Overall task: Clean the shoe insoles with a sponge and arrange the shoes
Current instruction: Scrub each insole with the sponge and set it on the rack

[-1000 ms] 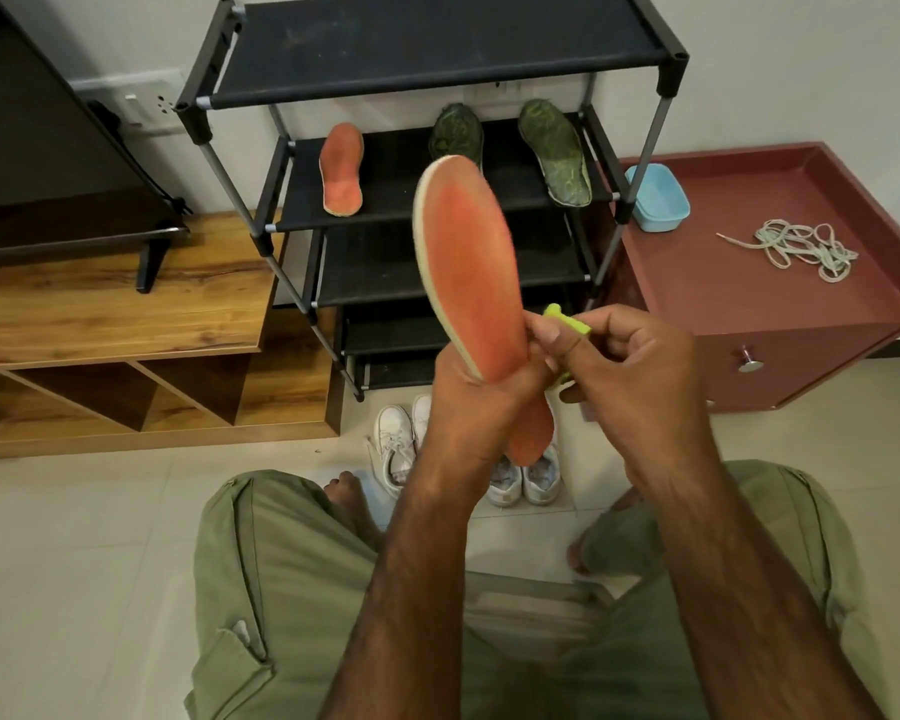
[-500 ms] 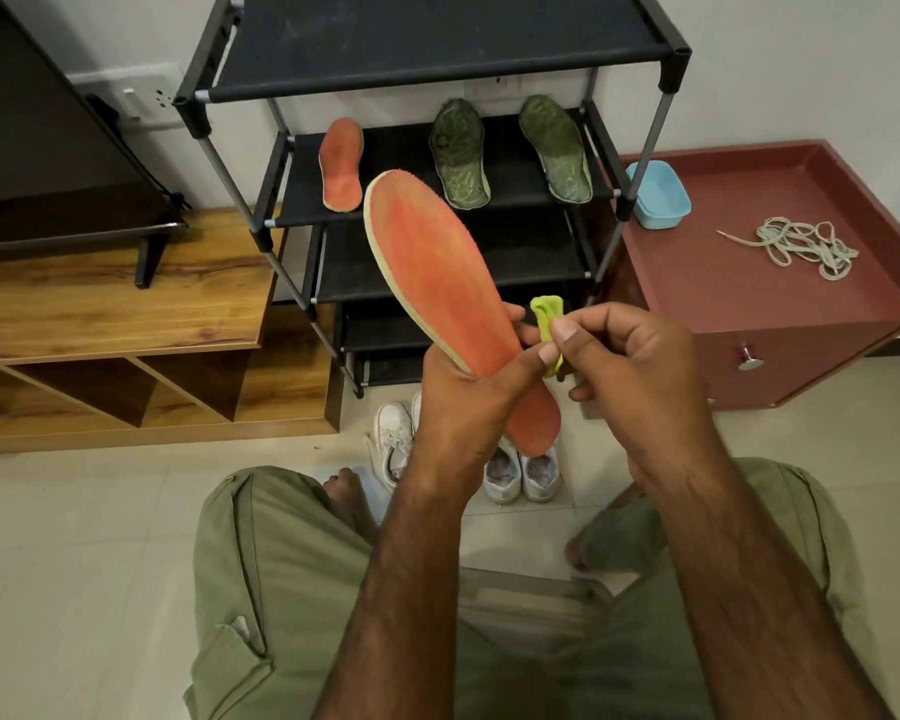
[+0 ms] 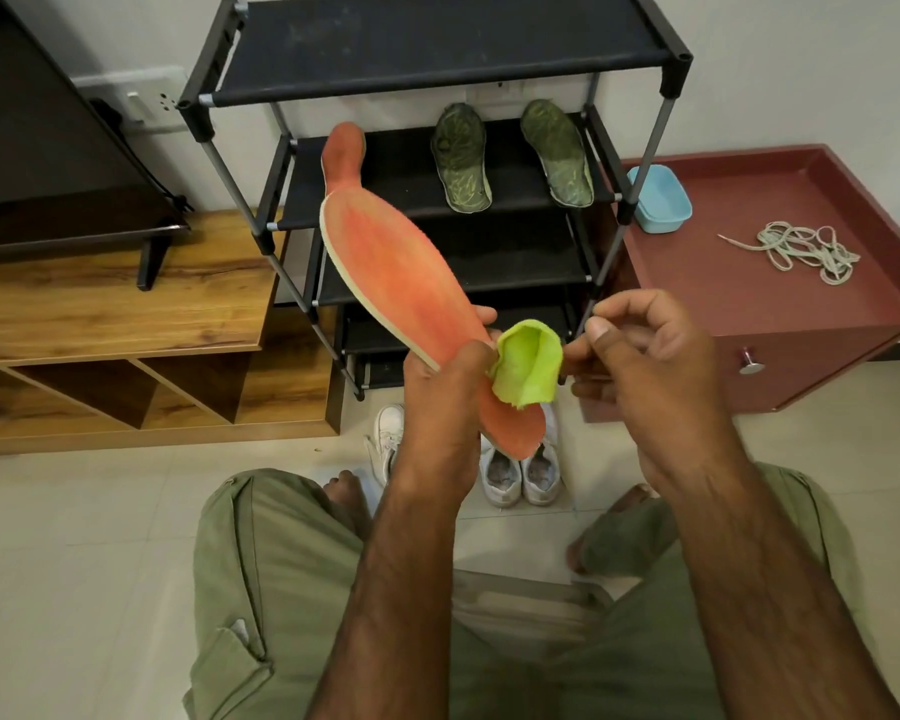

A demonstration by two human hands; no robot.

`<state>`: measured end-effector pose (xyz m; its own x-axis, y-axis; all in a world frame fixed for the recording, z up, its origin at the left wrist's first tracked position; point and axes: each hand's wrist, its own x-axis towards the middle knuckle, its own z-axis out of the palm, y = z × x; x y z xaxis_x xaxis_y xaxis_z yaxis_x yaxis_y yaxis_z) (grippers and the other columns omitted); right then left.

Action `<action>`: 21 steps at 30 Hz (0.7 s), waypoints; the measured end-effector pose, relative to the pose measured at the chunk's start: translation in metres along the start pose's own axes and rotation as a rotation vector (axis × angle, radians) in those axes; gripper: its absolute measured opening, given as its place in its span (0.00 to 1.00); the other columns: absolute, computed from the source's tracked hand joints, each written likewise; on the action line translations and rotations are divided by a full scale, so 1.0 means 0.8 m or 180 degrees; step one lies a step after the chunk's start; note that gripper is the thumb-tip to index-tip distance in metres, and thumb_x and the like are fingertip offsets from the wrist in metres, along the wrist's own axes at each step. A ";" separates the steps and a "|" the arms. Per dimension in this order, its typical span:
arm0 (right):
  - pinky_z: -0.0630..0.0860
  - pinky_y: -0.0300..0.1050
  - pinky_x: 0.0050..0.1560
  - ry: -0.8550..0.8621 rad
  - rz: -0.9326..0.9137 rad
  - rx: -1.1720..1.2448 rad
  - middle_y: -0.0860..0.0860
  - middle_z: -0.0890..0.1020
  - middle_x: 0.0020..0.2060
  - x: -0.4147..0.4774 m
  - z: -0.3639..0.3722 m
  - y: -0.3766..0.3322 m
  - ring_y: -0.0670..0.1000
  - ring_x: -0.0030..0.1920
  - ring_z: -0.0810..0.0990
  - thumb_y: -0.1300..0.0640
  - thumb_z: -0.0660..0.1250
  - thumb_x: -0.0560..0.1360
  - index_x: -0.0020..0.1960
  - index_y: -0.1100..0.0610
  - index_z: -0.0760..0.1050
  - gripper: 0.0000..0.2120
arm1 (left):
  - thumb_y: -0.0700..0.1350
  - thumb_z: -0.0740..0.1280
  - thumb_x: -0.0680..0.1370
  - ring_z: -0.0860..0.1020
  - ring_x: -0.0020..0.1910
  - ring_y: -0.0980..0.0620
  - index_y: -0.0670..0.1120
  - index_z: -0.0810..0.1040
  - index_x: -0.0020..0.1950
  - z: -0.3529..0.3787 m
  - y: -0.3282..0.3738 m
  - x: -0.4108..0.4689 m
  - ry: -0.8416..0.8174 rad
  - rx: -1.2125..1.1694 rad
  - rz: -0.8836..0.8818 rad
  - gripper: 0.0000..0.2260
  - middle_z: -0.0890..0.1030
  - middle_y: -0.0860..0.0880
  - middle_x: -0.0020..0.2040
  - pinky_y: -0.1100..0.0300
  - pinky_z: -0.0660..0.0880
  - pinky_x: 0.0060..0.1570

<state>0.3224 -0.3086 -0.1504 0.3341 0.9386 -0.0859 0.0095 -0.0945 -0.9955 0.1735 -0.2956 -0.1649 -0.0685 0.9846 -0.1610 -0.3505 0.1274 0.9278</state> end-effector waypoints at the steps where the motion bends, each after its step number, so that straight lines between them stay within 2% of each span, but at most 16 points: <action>1: 0.82 0.48 0.41 -0.0120 0.0019 0.0026 0.51 0.86 0.40 -0.003 0.003 -0.002 0.51 0.41 0.87 0.60 0.66 0.83 0.53 0.52 0.78 0.04 | 0.34 0.63 0.76 0.81 0.40 0.55 0.47 0.81 0.52 0.002 0.000 0.000 -0.0011 0.0095 0.0024 0.11 0.82 0.52 0.39 0.58 0.79 0.42; 3: 0.83 0.46 0.40 -0.0386 0.0110 0.0140 0.50 0.86 0.41 -0.009 0.008 -0.006 0.50 0.42 0.87 0.52 0.68 0.82 0.53 0.52 0.80 0.04 | 0.32 0.62 0.78 0.80 0.40 0.54 0.44 0.80 0.55 0.005 -0.001 -0.002 0.0012 0.0338 0.0113 0.12 0.80 0.49 0.41 0.60 0.78 0.40; 5: 0.85 0.49 0.42 -0.0610 0.0254 0.0157 0.51 0.86 0.44 -0.011 0.012 -0.007 0.52 0.45 0.88 0.44 0.72 0.76 0.53 0.52 0.81 0.13 | 0.31 0.61 0.80 0.78 0.39 0.51 0.42 0.78 0.58 0.007 -0.001 -0.003 0.0000 0.0594 0.0224 0.12 0.78 0.44 0.43 0.59 0.77 0.36; 6: 0.85 0.50 0.43 -0.0676 0.0277 0.0084 0.51 0.87 0.46 -0.011 0.013 -0.006 0.52 0.46 0.88 0.44 0.74 0.73 0.55 0.52 0.81 0.15 | 0.31 0.60 0.80 0.77 0.38 0.50 0.42 0.77 0.59 0.007 0.001 -0.003 -0.0025 0.0680 0.0275 0.11 0.78 0.43 0.44 0.58 0.77 0.34; 8: 0.85 0.46 0.43 -0.0647 0.0209 -0.0136 0.50 0.87 0.47 -0.011 0.015 -0.003 0.50 0.47 0.88 0.55 0.77 0.74 0.58 0.52 0.80 0.13 | 0.32 0.61 0.81 0.77 0.39 0.49 0.42 0.78 0.58 0.007 0.003 -0.002 -0.0044 0.0781 0.0373 0.11 0.78 0.42 0.44 0.58 0.77 0.36; 9: 0.84 0.43 0.41 -0.0555 0.0181 -0.0228 0.50 0.87 0.46 -0.010 0.014 -0.002 0.49 0.45 0.88 0.61 0.75 0.76 0.58 0.53 0.80 0.12 | 0.32 0.61 0.81 0.76 0.39 0.50 0.42 0.78 0.58 0.007 0.004 -0.002 -0.0031 0.0802 0.0406 0.11 0.78 0.43 0.43 0.59 0.77 0.37; 11: 0.79 0.37 0.35 -0.0372 0.0158 -0.0255 0.50 0.88 0.43 -0.008 0.011 -0.002 0.48 0.42 0.87 0.66 0.72 0.78 0.55 0.54 0.83 0.10 | 0.32 0.61 0.81 0.76 0.39 0.51 0.43 0.79 0.57 0.005 0.005 0.000 0.0043 0.0839 0.0406 0.11 0.77 0.46 0.43 0.61 0.76 0.38; 14: 0.78 0.35 0.33 -0.0215 0.0129 -0.0302 0.50 0.88 0.40 -0.006 0.004 -0.001 0.49 0.40 0.87 0.61 0.71 0.80 0.49 0.51 0.85 0.07 | 0.35 0.62 0.82 0.75 0.40 0.55 0.47 0.79 0.55 0.001 0.003 0.002 0.0166 0.0866 0.0332 0.10 0.77 0.48 0.43 0.65 0.75 0.37; 16: 0.78 0.37 0.32 -0.0192 0.0096 -0.0331 0.49 0.86 0.35 -0.007 0.003 -0.001 0.47 0.33 0.84 0.58 0.72 0.80 0.48 0.50 0.85 0.05 | 0.35 0.61 0.81 0.75 0.38 0.56 0.47 0.79 0.54 0.002 0.004 0.002 0.0207 0.0815 0.0275 0.10 0.76 0.48 0.42 0.65 0.74 0.35; 18: 0.78 0.40 0.32 -0.0197 0.0102 -0.0279 0.49 0.84 0.31 -0.007 0.003 -0.002 0.47 0.29 0.80 0.56 0.72 0.80 0.47 0.51 0.84 0.04 | 0.36 0.62 0.82 0.75 0.36 0.55 0.46 0.80 0.53 0.003 0.007 0.003 0.0309 0.0653 0.0167 0.08 0.76 0.48 0.40 0.64 0.74 0.35; 21: 0.78 0.43 0.32 -0.0145 0.0213 -0.0125 0.49 0.82 0.30 -0.007 0.003 -0.007 0.47 0.29 0.79 0.53 0.70 0.81 0.46 0.52 0.84 0.06 | 0.43 0.67 0.83 0.77 0.37 0.52 0.45 0.78 0.49 0.001 0.010 0.005 0.0429 0.0104 -0.0020 0.04 0.76 0.49 0.37 0.57 0.76 0.38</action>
<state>0.3180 -0.3122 -0.1441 0.2918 0.9438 -0.1550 0.0257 -0.1697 -0.9852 0.1714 -0.2905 -0.1575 -0.1920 0.9590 -0.2086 -0.3209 0.1395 0.9368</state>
